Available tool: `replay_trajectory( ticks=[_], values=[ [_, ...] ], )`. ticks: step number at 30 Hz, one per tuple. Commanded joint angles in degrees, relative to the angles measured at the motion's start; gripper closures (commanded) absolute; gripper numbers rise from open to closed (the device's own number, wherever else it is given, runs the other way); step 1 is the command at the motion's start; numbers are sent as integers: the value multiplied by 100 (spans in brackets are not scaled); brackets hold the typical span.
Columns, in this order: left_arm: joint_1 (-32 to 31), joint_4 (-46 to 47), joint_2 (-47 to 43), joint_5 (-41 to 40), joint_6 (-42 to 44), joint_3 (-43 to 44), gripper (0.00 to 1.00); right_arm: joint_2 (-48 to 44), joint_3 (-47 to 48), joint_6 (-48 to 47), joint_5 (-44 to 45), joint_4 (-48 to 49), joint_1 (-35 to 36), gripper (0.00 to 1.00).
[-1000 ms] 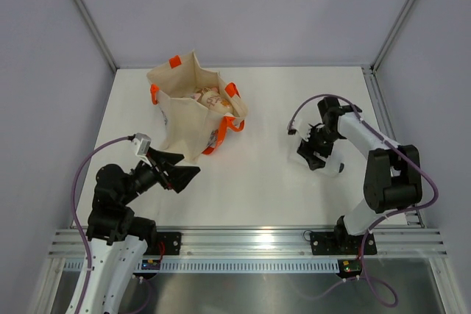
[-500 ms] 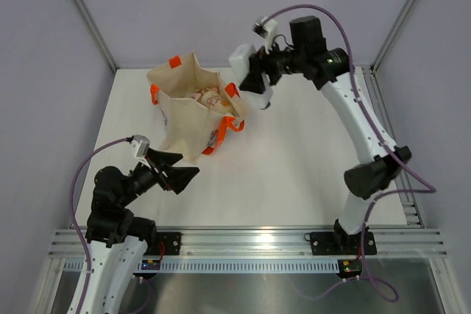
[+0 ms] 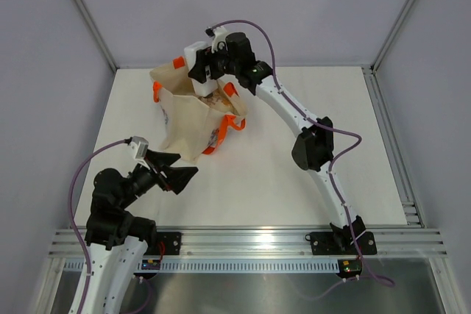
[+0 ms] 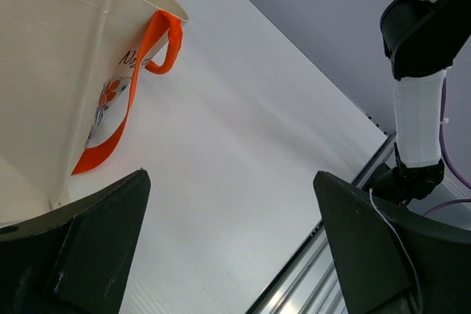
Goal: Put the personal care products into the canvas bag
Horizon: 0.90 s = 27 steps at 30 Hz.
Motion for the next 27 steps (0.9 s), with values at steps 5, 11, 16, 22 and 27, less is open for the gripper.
replay_trajectory(
  ticks=[5, 11, 16, 22, 27],
  values=[
    [6, 99, 59, 88, 122, 91, 1, -933, -1338, -815, -421, 742, 602, 74],
    [6, 151, -161, 123, 105, 48, 1, -1197, -1401, -1456, -168, 110, 629, 62],
    [6, 160, -187, 184, 105, 56, 1, -1364, -1200, -2221, 369, -224, 717, 36],
    [6, 160, -275, 132, 105, 47, 1, -1154, -769, -2354, 722, -541, 717, 5],
    [6, 134, -275, 132, 113, 65, 1, -916, -549, -2249, 827, -761, 708, 1]
  ],
)
